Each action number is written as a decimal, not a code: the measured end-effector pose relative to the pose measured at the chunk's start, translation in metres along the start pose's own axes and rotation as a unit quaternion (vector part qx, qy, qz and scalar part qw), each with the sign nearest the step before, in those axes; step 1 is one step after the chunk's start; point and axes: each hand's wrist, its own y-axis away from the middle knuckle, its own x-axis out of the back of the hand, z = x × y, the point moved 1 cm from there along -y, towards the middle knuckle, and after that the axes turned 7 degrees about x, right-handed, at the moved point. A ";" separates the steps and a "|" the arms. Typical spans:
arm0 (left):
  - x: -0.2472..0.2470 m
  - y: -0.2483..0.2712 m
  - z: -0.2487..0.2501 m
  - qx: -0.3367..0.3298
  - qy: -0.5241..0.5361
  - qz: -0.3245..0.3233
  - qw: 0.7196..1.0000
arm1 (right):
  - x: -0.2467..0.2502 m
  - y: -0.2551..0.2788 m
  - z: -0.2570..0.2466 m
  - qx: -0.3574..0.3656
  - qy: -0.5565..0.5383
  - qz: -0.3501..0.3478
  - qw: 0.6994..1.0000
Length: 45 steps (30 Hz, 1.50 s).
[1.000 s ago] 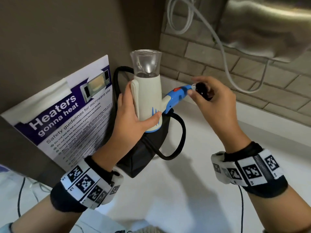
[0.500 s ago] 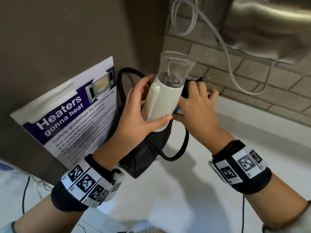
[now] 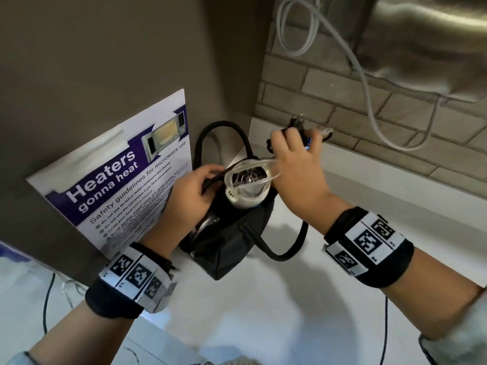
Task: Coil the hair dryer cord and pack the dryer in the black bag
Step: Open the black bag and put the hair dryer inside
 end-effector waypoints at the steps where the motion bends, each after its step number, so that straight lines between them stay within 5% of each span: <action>1: 0.001 -0.002 -0.002 0.012 0.055 -0.008 0.998 | -0.002 0.004 -0.003 0.033 -0.002 -0.005 0.999; 6: -0.008 -0.006 -0.004 0.110 0.201 0.024 0.973 | -0.011 0.030 -0.025 0.156 -0.026 -0.100 0.982; 16: -0.017 0.000 0.004 0.156 0.283 -0.007 0.946 | -0.037 0.030 -0.045 0.212 -0.167 -0.293 0.917; 21: -0.015 0.003 0.006 0.162 0.307 -0.013 0.938 | -0.058 0.037 -0.052 0.236 -0.204 -0.429 0.848; 26: -0.017 0.004 0.008 0.167 0.324 -0.015 0.931 | -0.074 0.039 -0.051 0.235 -0.278 -0.435 0.824; 39: -0.011 0.004 0.002 0.165 0.310 -0.011 0.936 | -0.070 0.043 -0.059 0.201 -0.376 -0.375 0.823; 45: -0.004 0.007 -0.004 0.168 0.309 0.000 0.936 | -0.046 0.033 -0.019 0.128 -0.261 -0.390 0.874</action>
